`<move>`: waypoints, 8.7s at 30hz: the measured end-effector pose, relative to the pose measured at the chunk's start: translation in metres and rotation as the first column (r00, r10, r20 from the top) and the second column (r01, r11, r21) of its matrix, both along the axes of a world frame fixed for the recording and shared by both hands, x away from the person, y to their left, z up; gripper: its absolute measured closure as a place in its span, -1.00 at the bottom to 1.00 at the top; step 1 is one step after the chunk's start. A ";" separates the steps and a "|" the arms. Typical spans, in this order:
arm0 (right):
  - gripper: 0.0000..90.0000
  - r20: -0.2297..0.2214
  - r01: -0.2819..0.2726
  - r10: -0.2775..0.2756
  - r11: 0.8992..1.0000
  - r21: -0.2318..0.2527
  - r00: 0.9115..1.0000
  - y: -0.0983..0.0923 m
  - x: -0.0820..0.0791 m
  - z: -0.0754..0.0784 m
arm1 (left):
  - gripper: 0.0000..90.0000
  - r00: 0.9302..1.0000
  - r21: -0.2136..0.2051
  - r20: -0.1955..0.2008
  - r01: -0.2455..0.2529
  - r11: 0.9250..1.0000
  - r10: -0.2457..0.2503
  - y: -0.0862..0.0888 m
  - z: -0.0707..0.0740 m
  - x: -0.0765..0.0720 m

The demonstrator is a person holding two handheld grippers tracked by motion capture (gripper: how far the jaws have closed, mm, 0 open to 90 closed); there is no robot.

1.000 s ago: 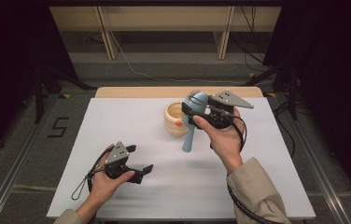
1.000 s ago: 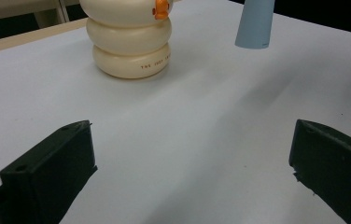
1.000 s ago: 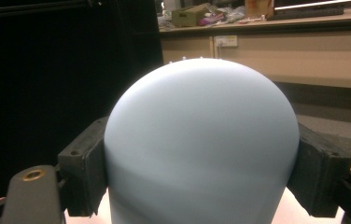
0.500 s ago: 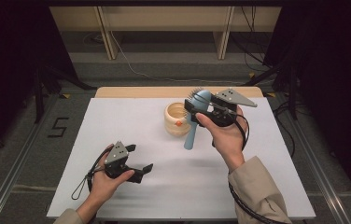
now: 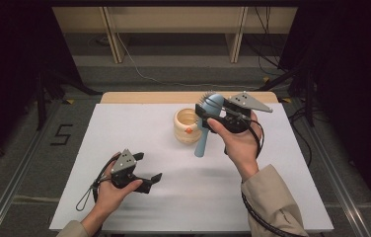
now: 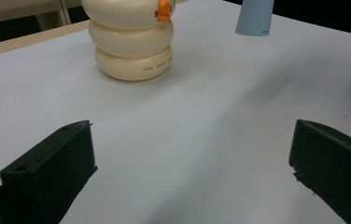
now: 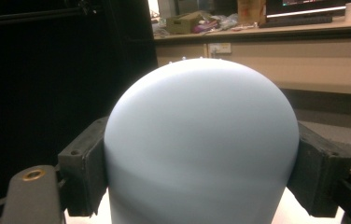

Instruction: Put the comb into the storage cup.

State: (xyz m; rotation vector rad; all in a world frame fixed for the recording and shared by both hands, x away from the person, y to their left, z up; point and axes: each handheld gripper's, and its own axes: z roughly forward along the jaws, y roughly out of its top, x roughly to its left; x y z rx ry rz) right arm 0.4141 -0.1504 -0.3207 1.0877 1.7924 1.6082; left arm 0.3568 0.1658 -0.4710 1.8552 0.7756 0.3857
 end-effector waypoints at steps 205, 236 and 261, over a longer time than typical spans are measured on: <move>-0.55 0.095 0.052 -0.051 0.999 -0.008 0.994 0.035 0.056 0.044 | -1.00 0.999 -0.012 0.019 -0.036 0.999 0.036 0.010 0.002 0.003; -0.55 0.095 0.076 -0.076 0.997 0.000 0.993 0.034 0.067 0.043 | -1.00 0.999 -0.012 0.019 -0.039 0.999 0.040 0.011 0.001 0.004; -0.55 0.087 0.092 -0.092 0.996 -0.003 0.992 0.034 0.076 0.041 | -1.00 0.999 -0.013 0.018 -0.039 0.999 0.039 0.010 0.001 0.004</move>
